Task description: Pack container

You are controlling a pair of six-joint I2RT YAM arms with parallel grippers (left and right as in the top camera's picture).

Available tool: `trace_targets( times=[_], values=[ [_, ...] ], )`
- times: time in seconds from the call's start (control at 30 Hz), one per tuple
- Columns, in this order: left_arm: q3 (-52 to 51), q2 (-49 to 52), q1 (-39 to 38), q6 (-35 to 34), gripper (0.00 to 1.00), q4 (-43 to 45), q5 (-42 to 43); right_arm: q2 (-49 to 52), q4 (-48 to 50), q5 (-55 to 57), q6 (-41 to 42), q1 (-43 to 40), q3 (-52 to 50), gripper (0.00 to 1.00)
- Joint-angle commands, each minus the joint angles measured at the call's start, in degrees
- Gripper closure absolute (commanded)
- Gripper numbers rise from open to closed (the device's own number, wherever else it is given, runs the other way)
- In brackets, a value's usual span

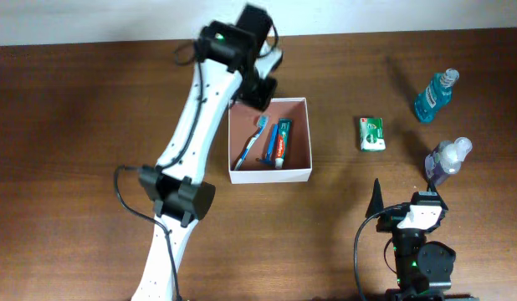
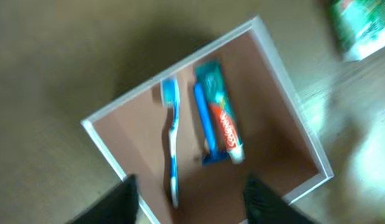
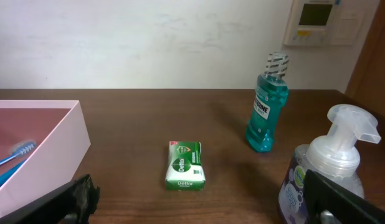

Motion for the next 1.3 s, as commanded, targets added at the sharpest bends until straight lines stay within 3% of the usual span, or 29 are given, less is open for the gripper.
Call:
trace_targets(
  times=[0.0,0.03,0.1,0.37,0.63,0.9,1.07,1.27],
  values=[
    [5.9,-3.9,0.1,0.1,0.27,-0.4,0.9,-0.4,-0.4,0.1,0.0,0.5,-0.3,0.02],
    [6.2,-5.2,0.2,0.1,0.22,-0.4,0.6,-0.4,-0.4,0.1,0.0,0.5,-0.3,0.02],
    [6.1,-7.9,0.4,0.1,0.01,-0.4,-0.8,-0.4,-0.4,0.1,0.0,0.5,-0.3,0.02],
    [0.6,-21.1,3.5,0.0,0.01,-0.4,-3.8,-0.4,-0.4,0.1,0.0,0.5,-0.3,0.02],
    [-18.2,-34.0,5.5,-0.7,0.01,-0.4,-4.7,-0.4,-0.4,0.1,0.0,0.5,-0.3,0.02],
    [-35.0,-44.3,5.5,-5.9,0.01,-0.4,-8.2,-0.4,-0.4,0.1,0.0,0.5,-0.3,0.02],
    [-49.3,-55.1,6.5,-14.2,0.01,-0.4,-20.2,-0.4,-0.4,0.1,0.0,0.5,-0.3,0.02],
    [-66.8,-70.0,10.6,-20.1,0.01,0.9,-24.9,-0.4,-0.4,0.1,0.0,0.5,-0.3,0.02]
  ],
)
